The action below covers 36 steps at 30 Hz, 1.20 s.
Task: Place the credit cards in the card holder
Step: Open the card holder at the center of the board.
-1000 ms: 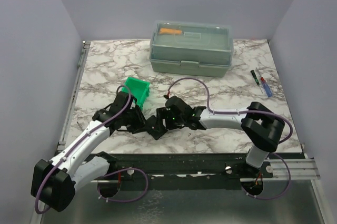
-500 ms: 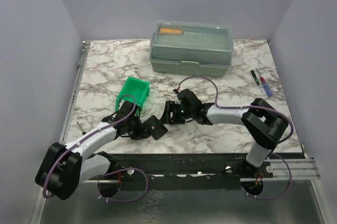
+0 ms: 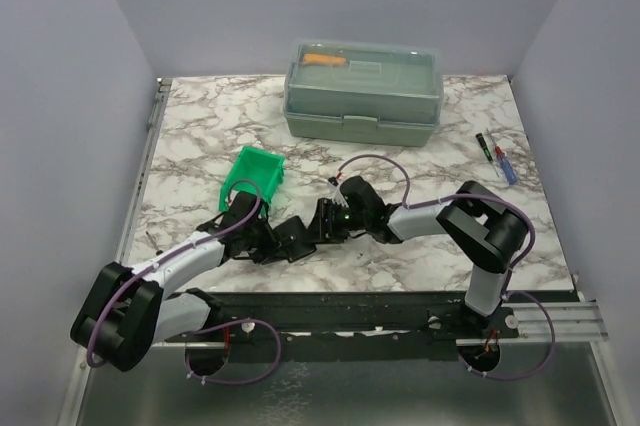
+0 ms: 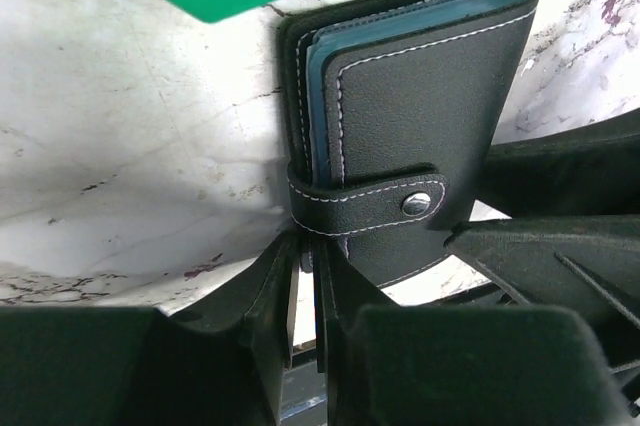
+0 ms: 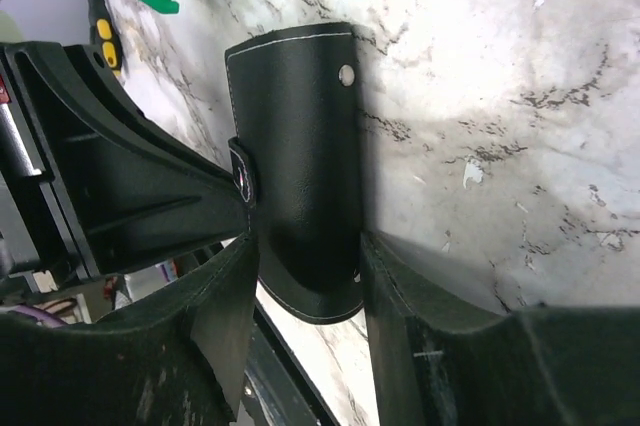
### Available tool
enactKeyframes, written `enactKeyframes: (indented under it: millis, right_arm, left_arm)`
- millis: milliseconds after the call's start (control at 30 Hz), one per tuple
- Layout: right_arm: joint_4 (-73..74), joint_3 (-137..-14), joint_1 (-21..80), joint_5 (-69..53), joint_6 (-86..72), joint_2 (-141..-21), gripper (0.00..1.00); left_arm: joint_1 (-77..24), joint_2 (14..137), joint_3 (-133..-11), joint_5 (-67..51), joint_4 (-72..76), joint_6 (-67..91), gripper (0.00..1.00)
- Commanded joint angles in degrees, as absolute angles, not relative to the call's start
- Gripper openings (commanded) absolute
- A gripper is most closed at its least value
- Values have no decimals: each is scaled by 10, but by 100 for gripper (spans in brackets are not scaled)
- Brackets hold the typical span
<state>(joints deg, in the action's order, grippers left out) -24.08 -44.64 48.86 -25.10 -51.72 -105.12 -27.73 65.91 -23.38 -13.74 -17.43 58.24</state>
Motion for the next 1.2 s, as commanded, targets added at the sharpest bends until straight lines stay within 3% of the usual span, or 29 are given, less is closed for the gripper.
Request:
enactKeyframes:
  millis: [0,100,267,467,600,767,833,933,1167]
  right_arm:
    - [-231,-459,501,-244,-528,-1065,49]
    - [-200,-466,503,-214,-519,-1057,45]
    - [-181,-446,505,-153,-534,-1017,18]
    - [-79,-395,503,-42,-528,-916,1]
    - [-12,-383,504,-4,-526,-888,0]
    - [-1,-388,504,18,-514,-882,0]
    - [16,-391,504,21,-509,-879,0]
    - [25,-400,505,27,-502,-871,0]
    - [23,-398,504,35,-497,-854,0]
  left_arm:
    - [-282,703,-217,-131,-137,569,19]
    - [-283,715,-220,-138,-125,567,19]
    - [-289,703,-215,-170,-94,559,19]
    - [-292,683,-242,-242,-77,510,49]
    - [-299,667,-277,-250,-91,528,54]
    - [-344,756,-418,-178,-200,531,53]
    - [-367,796,-471,-121,-244,529,51]
    - [-381,846,-509,-102,-276,546,39]
    - [-445,927,-587,-11,-359,583,38]
